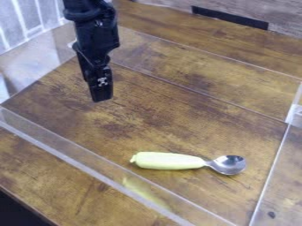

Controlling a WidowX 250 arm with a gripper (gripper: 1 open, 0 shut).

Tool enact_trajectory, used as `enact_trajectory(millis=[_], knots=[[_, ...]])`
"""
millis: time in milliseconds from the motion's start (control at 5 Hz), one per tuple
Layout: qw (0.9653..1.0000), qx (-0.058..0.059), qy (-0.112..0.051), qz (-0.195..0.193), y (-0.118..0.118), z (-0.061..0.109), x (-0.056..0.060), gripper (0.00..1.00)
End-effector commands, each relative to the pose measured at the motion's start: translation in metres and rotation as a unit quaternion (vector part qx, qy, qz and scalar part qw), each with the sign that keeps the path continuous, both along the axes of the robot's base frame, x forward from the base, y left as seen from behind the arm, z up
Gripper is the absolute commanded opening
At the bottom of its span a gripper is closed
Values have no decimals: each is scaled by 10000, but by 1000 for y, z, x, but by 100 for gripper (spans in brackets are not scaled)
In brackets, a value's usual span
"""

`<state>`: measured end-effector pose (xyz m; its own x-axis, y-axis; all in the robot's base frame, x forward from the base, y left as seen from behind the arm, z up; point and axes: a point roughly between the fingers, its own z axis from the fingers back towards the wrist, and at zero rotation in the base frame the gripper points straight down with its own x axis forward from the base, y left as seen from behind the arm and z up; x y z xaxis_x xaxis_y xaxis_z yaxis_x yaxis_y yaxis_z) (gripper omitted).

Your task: Move the green spoon to the right

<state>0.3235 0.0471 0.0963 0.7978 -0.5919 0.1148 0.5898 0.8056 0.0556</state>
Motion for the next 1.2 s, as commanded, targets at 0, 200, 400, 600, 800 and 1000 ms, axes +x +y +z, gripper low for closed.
enact_trajectory(millis=[0,200,400,600,800,1000], knots=[[9994,82,-310,112,8,9,9,100],[9993,74,-318,197,10,2,11,100],[9991,63,-319,256,11,-5,13,100],[9989,58,-319,346,14,-10,14,0],[9984,55,-330,459,17,-10,15,0],[9971,18,-403,651,24,-5,20,0]])
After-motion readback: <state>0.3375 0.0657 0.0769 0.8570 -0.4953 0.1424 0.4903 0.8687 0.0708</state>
